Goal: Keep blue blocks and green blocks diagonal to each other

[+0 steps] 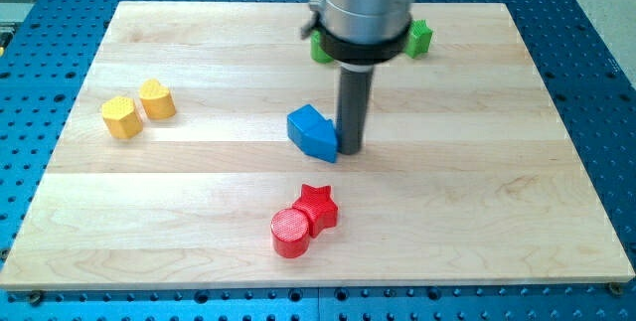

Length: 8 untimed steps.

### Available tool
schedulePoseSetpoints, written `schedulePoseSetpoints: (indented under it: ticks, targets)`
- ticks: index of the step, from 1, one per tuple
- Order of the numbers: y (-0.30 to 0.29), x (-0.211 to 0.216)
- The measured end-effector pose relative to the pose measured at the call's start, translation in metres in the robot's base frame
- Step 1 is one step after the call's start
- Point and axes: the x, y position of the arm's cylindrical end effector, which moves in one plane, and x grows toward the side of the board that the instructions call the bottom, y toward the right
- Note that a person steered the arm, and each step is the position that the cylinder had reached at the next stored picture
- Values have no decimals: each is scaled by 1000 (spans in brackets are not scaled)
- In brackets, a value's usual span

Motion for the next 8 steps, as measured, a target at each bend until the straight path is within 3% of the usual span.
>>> schedulePoseSetpoints:
  ticks: [1, 3, 5, 7, 8]
  targets:
    - [21, 51]
    - [-21, 22]
    - [-49, 50]
    - [-51, 2]
    - [-49, 43]
